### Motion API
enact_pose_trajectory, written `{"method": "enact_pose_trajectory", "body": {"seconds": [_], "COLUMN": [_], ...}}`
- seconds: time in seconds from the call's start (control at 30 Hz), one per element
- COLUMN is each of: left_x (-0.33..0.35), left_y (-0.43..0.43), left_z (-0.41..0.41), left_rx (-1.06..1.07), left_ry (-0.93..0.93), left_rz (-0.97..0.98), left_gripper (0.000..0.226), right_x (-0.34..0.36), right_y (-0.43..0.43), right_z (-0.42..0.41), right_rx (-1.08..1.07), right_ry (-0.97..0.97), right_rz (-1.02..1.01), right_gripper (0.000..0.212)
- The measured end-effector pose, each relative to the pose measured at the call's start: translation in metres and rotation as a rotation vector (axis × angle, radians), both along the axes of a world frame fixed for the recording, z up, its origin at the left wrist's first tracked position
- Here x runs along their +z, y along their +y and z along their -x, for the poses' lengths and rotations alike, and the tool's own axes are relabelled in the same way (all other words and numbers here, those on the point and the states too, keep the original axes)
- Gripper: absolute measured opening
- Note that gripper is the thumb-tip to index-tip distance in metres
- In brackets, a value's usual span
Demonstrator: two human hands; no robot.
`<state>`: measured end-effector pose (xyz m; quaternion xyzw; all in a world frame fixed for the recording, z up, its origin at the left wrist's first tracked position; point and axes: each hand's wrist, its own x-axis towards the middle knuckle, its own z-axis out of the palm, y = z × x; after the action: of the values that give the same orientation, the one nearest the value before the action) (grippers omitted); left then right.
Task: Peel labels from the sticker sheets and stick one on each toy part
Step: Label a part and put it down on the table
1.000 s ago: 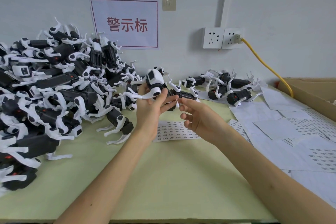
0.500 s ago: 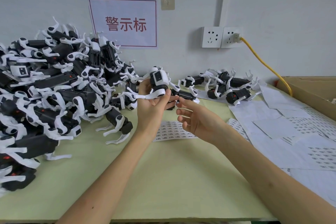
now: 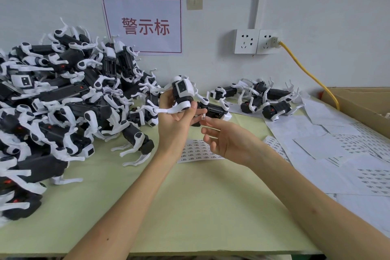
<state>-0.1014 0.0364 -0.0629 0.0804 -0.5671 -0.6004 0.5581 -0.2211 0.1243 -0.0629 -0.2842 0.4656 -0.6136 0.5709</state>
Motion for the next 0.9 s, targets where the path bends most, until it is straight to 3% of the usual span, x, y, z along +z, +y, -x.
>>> {"method": "enact_pose_trajectory", "body": {"seconds": [0.47,0.63,0.77,0.9], "left_x": [-0.001,0.002,0.005,0.005], "left_y": [0.003,-0.003,-0.011,-0.009], "left_z": [0.001,-0.004,-0.007,-0.006], "left_rx": [-0.038,-0.166,-0.278,-0.356], "left_ry": [-0.050,-0.026,-0.026,-0.048], "left_rz": [0.036,-0.170,-0.317,-0.345], "left_gripper": [0.037,0.008,0.026,0.051], "right_x": [-0.007,-0.006,-0.004,0.002], "right_y": [-0.005,-0.005,-0.002,0.002], "right_z": [0.008,0.006,0.005,0.005], "right_rx": [-0.188,-0.340,-0.509,-0.616], "right_ry": [0.069,0.236,0.306,0.312], "right_rz": [0.022,0.077,0.150,0.237], "right_gripper": [0.006,0.006,0.011,0.013]}}
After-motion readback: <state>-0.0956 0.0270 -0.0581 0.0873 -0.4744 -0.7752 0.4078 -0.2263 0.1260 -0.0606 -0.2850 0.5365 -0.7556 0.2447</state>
